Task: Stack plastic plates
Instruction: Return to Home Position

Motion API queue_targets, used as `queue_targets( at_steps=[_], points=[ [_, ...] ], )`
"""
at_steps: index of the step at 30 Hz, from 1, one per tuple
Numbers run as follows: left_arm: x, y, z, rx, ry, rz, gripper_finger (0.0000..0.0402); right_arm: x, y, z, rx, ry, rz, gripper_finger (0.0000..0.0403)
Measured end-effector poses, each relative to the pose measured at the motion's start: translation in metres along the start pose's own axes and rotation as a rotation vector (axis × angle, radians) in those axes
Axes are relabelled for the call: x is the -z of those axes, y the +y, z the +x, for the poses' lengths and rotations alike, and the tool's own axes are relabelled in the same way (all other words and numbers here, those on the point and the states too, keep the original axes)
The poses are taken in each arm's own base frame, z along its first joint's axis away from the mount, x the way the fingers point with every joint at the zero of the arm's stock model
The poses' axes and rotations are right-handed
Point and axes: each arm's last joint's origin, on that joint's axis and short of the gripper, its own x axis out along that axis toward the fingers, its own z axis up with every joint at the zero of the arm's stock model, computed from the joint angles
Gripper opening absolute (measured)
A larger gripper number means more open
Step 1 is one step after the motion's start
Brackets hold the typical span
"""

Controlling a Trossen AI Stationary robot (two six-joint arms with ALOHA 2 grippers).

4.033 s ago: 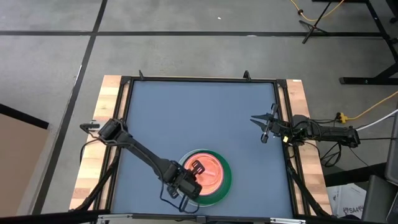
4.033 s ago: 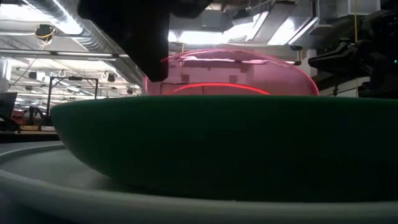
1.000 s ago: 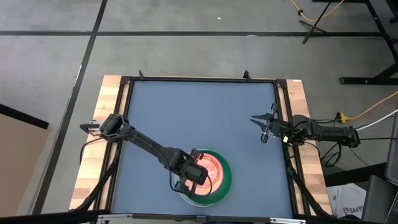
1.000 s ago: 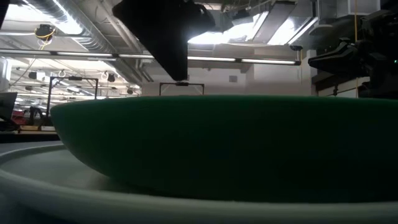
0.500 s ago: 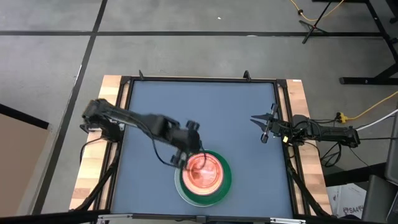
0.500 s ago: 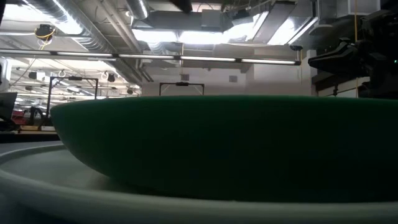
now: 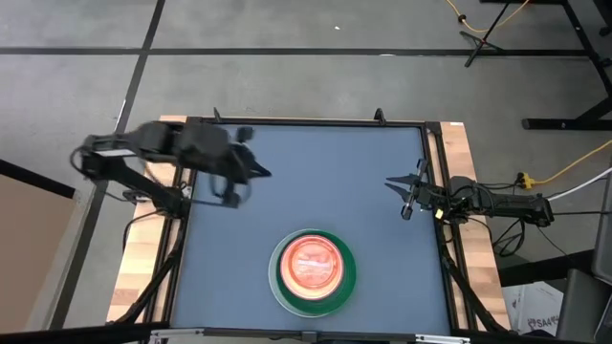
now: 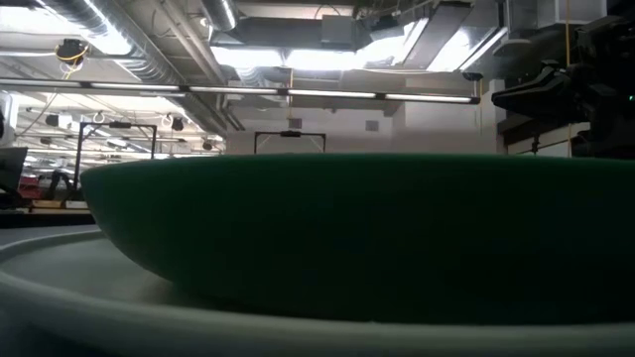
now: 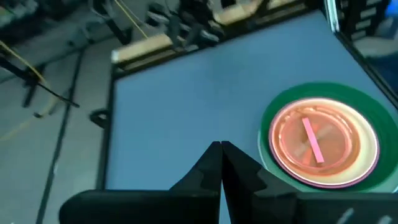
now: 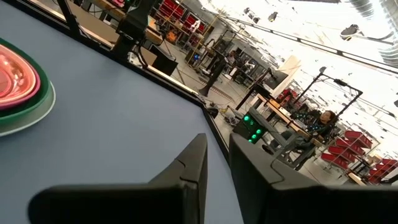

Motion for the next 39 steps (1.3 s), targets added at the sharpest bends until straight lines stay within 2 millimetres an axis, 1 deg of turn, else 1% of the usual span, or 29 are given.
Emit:
queue_targets(
  at_steps=[3, 5, 8, 11, 14, 19, 23, 28, 34, 37, 39],
  points=[
    [0.013, 0.004, -0.029, -0.024, -0.051, -0.011, 0.0001, 0.000, 0.000, 0.000, 0.000, 0.000, 0.000, 0.0062],
    [0.027, 0.004, -0.043, -0.033, -0.072, -0.023, 0.0001, 0.000, 0.000, 0.000, 0.000, 0.000, 0.000, 0.0062],
    [0.051, 0.000, -0.057, -0.047, -0.112, -0.059, 0.0002, 0.000, 0.000, 0.000, 0.000, 0.000, 0.000, 0.0062],
    [0.079, -0.006, -0.064, -0.067, -0.177, -0.095, 0.0002, 0.000, 0.000, 0.000, 0.000, 0.000, 0.000, 0.0062],
    [0.107, -0.013, -0.063, -0.101, -0.246, -0.120, 0.0002, 0.000, 0.000, 0.000, 0.001, 0.000, 0.000, 0.0062],
    [0.153, -0.025, -0.054, -0.159, -0.333, -0.152, 0.0002, 0.000, 0.000, 0.000, 0.000, 0.000, 0.000, 0.0062],
    [0.184, -0.034, -0.046, -0.174, -0.405, -0.179, 0.0002, 0.000, 0.000, 0.000, 0.000, 0.000, 0.000, 0.0062],
    [0.217, -0.043, -0.041, -0.182, -0.473, -0.226, 0.0002, 0.000, 0.000, 0.000, 0.000, 0.000, 0.000, 0.0062],
    [0.247, -0.050, -0.037, -0.243, -0.546, -0.295, 0.0002, 0.000, 0.000, 0.000, 0.000, 0.000, 0.000, 0.0062],
    [0.255, -0.052, -0.033, -0.256, -0.592, -0.303, 0.0002, 0.000, 0.000, 0.000, 0.000, 0.000, 0.000, 0.0062],
    [0.257, -0.054, -0.027, -0.257, -0.583, -0.300, 0.0002, 0.000, 0.000, 0.000, 0.000, 0.000, 0.000, 0.0062]
  ],
)
